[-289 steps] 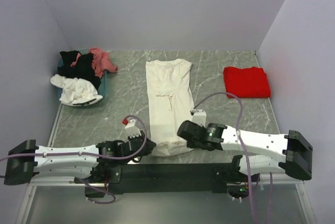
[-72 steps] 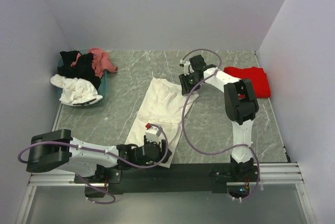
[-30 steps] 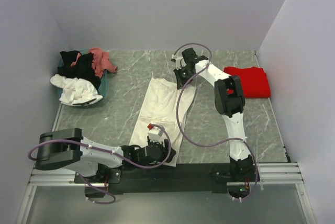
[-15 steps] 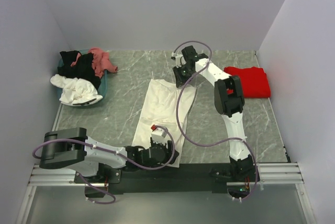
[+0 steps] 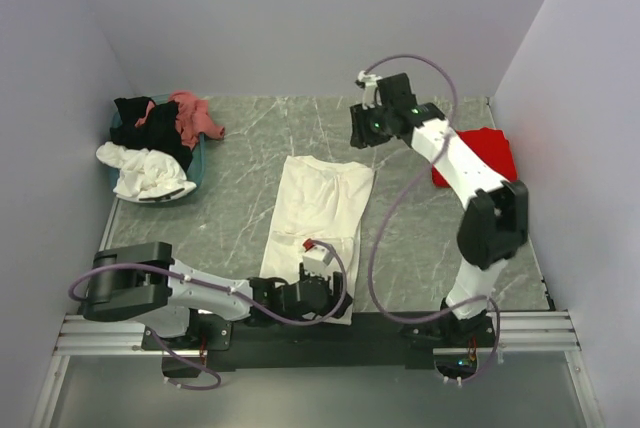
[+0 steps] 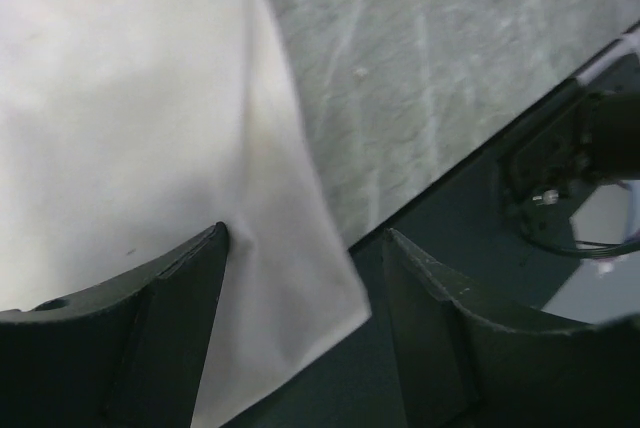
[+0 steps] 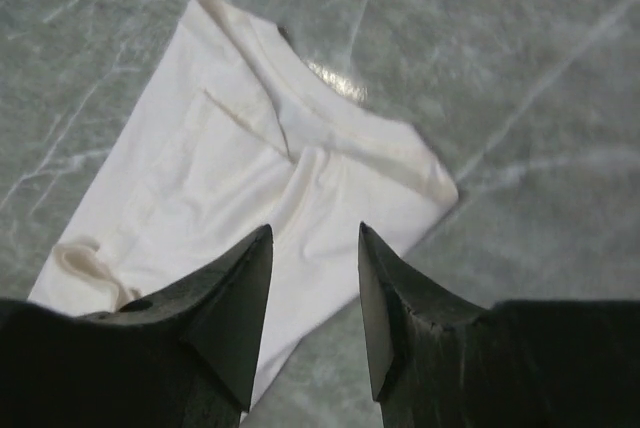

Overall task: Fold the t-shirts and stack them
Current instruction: Fold the tshirt

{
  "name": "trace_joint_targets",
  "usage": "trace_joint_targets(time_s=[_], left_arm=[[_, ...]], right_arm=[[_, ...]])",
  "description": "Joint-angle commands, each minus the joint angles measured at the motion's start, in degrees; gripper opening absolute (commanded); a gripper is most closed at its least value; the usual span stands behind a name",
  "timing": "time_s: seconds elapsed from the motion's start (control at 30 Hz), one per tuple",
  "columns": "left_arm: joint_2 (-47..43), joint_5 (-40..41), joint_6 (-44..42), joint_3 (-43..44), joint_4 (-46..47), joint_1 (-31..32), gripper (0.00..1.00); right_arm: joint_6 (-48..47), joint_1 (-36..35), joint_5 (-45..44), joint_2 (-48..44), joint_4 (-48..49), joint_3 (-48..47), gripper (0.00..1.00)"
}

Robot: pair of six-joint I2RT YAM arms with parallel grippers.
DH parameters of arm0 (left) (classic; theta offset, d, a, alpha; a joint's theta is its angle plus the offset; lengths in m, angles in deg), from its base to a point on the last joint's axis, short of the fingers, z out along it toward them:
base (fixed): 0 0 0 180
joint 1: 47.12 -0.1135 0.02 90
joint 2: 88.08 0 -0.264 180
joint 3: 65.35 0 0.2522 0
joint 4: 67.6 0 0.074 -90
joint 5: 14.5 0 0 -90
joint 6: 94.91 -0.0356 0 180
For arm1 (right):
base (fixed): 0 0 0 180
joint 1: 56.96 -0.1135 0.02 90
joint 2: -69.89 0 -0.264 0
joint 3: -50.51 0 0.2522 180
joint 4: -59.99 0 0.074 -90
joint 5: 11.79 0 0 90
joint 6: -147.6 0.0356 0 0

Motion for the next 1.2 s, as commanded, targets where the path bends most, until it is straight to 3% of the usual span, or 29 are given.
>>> trace_joint_targets(time_s=[0.0, 0.13, 0.3, 0.6, 0.83, 1.17], left_arm=[[0.2, -1.6, -3.5, 5.4, 0.0, 0.7, 0.69], [0.7, -1.1, -7.7, 10.9, -0.8, 0.3, 0.70], [-0.2, 1.6, -9.0, 14.4, -7.4, -1.7, 0.71], [-20.7, 3.5, -3.0, -1.4, -14.1, -10.5, 0.72], [-24.8, 2.3, -1.7, -8.1, -14.3, -13.8, 0.72], [-17.0, 1.3, -1.0, -9.5, -8.6, -14.5, 0.72]], right_arm=[[10.3, 0.2, -3.9, -11.4, 6.9, 14.4, 0.47], [18.2, -0.8, -4.5, -22.8, 12.1, 29.9, 0.47], [25.2, -8.6, -10.6, -34.5, 15.0, 45.1, 0.47], [32.7, -18.7, -9.9, -43.7, 18.5, 58.6, 0.47], [35.0, -24.6, -10.5, -40.1, 20.5, 58.9, 0.47], [34.8, -25.3, -12.0, -26.1, 24.3, 59.0, 0.46]])
